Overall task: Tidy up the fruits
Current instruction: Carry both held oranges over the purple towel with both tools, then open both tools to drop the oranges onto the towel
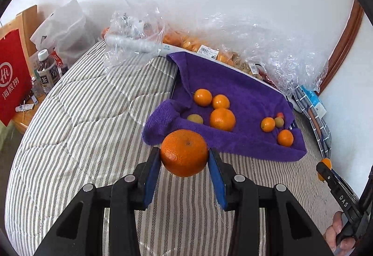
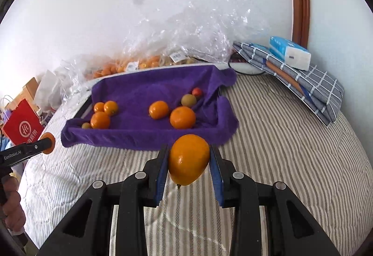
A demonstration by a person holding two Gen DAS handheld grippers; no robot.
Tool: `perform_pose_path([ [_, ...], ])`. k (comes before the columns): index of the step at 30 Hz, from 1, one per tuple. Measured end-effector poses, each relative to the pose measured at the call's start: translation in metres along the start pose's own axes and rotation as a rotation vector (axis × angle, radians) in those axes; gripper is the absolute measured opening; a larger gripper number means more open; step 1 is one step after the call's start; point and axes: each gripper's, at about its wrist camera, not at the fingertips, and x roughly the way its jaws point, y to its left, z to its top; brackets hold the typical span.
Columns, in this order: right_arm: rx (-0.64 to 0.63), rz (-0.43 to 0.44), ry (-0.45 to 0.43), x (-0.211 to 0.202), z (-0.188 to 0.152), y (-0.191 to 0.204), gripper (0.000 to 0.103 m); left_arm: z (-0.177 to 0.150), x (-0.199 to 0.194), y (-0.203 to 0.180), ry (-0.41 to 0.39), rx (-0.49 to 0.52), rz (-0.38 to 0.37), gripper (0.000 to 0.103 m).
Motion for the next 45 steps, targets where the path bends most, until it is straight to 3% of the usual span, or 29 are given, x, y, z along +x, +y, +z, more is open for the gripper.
perform_pose_path([
  [8,-0.016,0.006,-0.040,0.005,0.029,0.006,0.034,0.026,-0.001,-0.011,-0.035,0.017,-0.023,0.039],
  [18,-0.050,0.002,-0.072,0.036,0.064,-0.003,0.034,0.053,0.030,-0.033,-0.032,0.038,-0.047,0.039],
  [31,-0.028,0.016,0.015,0.109,0.068,-0.025,0.034,0.056,0.079,-0.055,0.018,0.070,-0.081,0.039],
  [45,0.009,0.058,0.030,0.114,0.059,-0.036,0.034,0.047,0.124,-0.109,0.093,0.193,-0.122,0.039],
])
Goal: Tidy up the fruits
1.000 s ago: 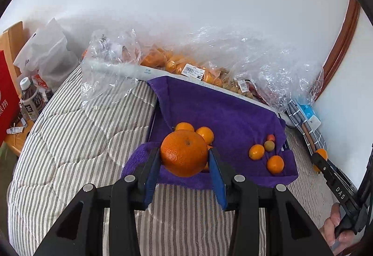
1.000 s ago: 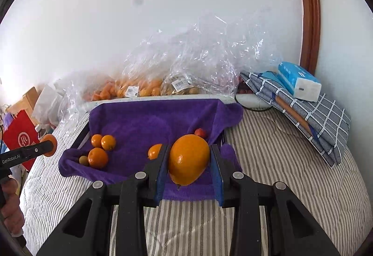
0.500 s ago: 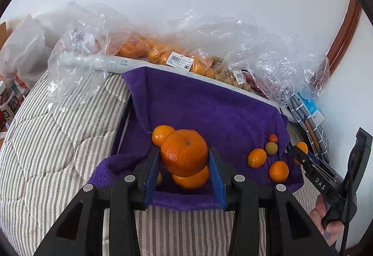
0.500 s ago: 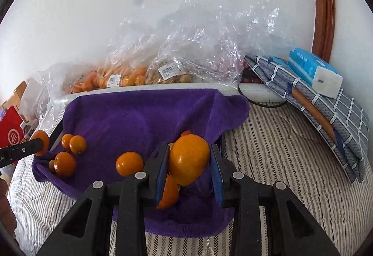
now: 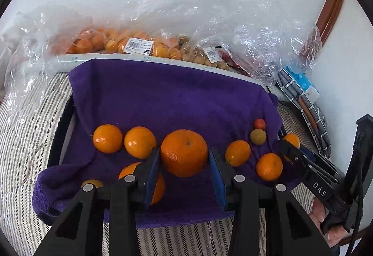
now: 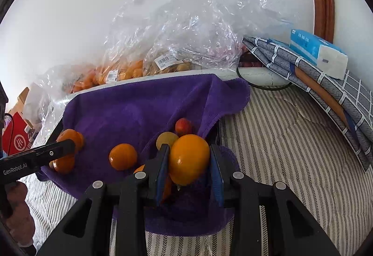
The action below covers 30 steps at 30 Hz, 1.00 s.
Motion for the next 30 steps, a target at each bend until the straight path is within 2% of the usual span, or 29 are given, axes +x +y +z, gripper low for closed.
perform_pose_path([
  [5,-0.030,-0.016,-0.011,-0.003,-0.003,0.004,0.034,0.001,0.005,-0.009,0.019,0.026,0.007,0.039],
  [14,-0.070,-0.037,-0.030,-0.011,-0.008,0.009,0.040,-0.002,0.006,-0.017,0.006,0.069,0.043,0.039],
  [17,-0.080,-0.071,-0.038,-0.017,-0.009,0.012,0.047,-0.003,0.005,-0.015,0.000,0.069,0.044,0.040],
  [20,-0.077,-0.096,-0.053,-0.027,-0.011,0.012,0.048,-0.004,0.003,-0.013,-0.006,0.064,0.041,0.043],
  [26,-0.031,-0.125,-0.042,-0.054,-0.015,0.012,0.048,-0.009,-0.022,-0.007,-0.015,0.027,0.050,0.046],
  [30,0.005,-0.149,-0.055,-0.087,-0.015,0.017,0.048,-0.017,-0.055,-0.007,-0.050,0.036,0.059,0.055],
])
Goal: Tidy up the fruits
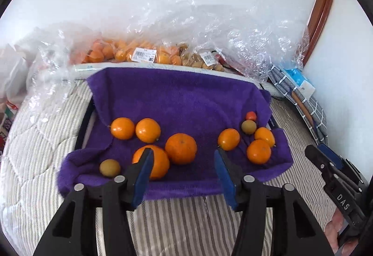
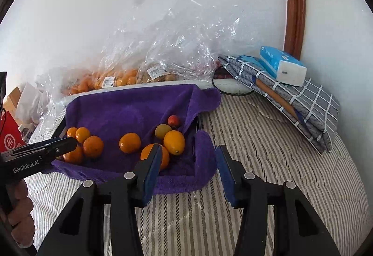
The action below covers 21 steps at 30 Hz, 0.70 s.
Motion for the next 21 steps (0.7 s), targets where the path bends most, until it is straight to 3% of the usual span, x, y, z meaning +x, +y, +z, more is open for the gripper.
perform_pose_path([
  [3,0.008,-0.012,-0.005,-0.030,0.001,0.003,0.049,-0.007,-0.029,-0.002,-0.020,0.021,0.010,0.059],
  [9,0.010,-0.040,-0.041,-0.096,-0.008,0.012,0.061,-0.029,-0.091,-0.012,-0.082,-0.003,0.015,0.078],
  [15,0.007,-0.064,-0.054,-0.153,-0.030,0.016,0.063,-0.053,-0.145,-0.027,-0.138,0.012,0.040,0.089],
  [18,0.001,-0.068,-0.090,-0.180,-0.044,0.016,0.087,-0.066,-0.168,-0.036,-0.169,0.029,0.069,0.094],
  [21,-0.022,-0.091,-0.122,-0.201,-0.057,0.018,0.095,-0.079,-0.184,-0.042,-0.189,0.040,0.084,0.096],
])
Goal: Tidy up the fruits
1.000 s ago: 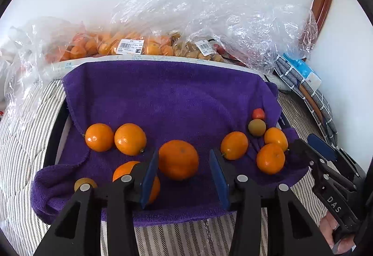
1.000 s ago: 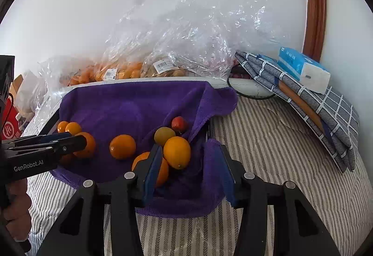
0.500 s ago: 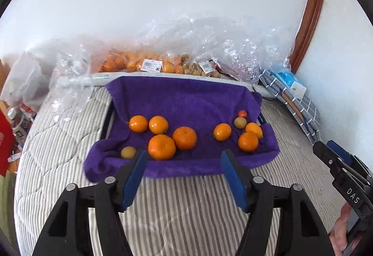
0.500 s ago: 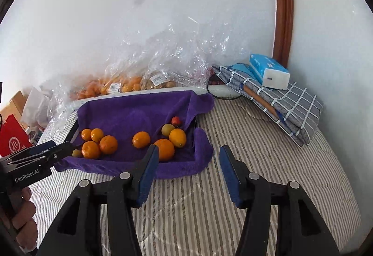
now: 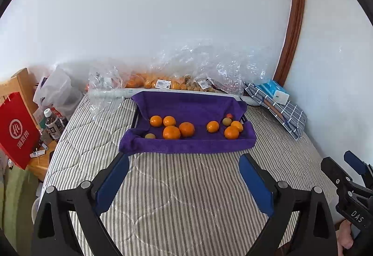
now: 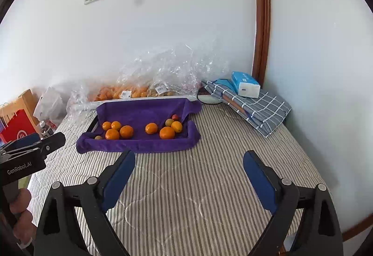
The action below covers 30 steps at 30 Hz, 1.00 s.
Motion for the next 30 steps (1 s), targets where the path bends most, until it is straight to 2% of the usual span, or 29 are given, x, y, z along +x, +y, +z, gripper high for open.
perform_pose_path([
  [2,-0.003,0.005,-0.002,-0.008,-0.005,-0.001,0.098,-0.006,-0.010,-0.003,-0.018,0.011,0.009,0.096],
  [8,0.027,0.031,0.009,-0.024,-0.015,-0.008,0.099,-0.017,-0.028,-0.008,-0.043,0.021,0.016,0.096],
  [30,0.026,0.019,0.016,-0.035,-0.028,-0.009,0.099,-0.025,-0.038,-0.006,-0.046,0.009,0.025,0.096],
])
